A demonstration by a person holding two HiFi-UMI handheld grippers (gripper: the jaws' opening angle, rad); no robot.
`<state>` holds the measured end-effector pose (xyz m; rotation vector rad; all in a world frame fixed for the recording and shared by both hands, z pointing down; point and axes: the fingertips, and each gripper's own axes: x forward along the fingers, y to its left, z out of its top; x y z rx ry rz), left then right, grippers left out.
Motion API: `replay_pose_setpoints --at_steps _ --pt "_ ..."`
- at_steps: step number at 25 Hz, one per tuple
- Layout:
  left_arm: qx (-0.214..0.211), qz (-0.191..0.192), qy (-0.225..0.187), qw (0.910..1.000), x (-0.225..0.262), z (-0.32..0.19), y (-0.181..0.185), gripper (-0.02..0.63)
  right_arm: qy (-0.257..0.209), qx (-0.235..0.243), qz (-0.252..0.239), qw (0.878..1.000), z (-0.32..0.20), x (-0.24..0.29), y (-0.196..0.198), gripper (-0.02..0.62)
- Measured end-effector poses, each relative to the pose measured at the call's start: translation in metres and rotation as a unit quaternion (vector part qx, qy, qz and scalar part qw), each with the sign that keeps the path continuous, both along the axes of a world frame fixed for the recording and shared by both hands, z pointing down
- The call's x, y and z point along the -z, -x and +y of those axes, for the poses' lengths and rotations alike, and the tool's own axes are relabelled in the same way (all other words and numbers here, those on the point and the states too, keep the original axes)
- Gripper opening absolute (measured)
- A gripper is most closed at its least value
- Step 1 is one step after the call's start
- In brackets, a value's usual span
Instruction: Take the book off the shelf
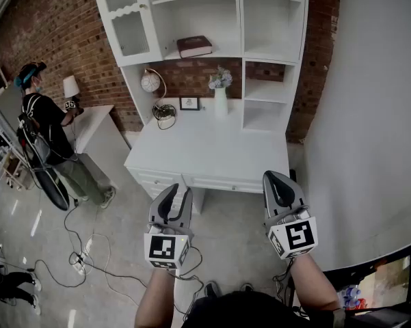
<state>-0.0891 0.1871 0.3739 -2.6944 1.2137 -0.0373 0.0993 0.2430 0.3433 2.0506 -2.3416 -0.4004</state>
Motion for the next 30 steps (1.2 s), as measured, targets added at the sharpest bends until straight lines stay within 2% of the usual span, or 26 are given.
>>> replay_pose_setpoints --at_steps 10,12,14,16,19,20,25,27,30 --pt "0.022 -0.015 -0.024 0.9994 0.013 0.038 -0.035 0.110 -0.010 0.018 -0.006 1.000 0.033 0.005 -0.037 0.000" --pt "0.029 -0.022 -0.025 0.9990 0.012 0.046 -0.039 0.110 -0.014 0.024 -0.033 0.999 0.039 0.005 -0.046 0.000" --pt "0.043 -0.019 -0.027 0.9985 0.014 0.054 -0.035 0.112 -0.018 0.034 -0.081 0.996 0.042 0.002 -0.055 0.009" --pt "0.062 -0.003 -0.030 0.9976 0.016 0.056 -0.025 0.125 -0.005 0.041 -0.123 0.992 0.038 -0.006 -0.061 0.071" --pt "0.080 0.026 -0.011 0.9964 0.014 0.044 -0.006 0.247 0.023 0.049 -0.159 0.986 0.027 -0.017 -0.061 0.149" --pt "0.080 0.029 -0.005 0.9964 0.012 0.039 -0.003 0.262 0.030 0.052 -0.165 0.985 0.023 -0.021 -0.061 0.156" --pt "0.063 0.002 -0.013 0.9979 -0.001 0.016 0.001 0.273 0.053 0.064 -0.188 0.979 -0.010 -0.039 -0.052 0.155" --pt "0.058 0.006 -0.010 0.9982 -0.005 0.001 0.007 0.273 0.060 0.060 -0.184 0.979 -0.027 -0.040 -0.043 0.156" --pt "0.069 -0.023 -0.021 0.9971 -0.012 -0.032 0.026 0.273 0.064 0.057 -0.174 0.981 -0.058 -0.038 -0.024 0.155"
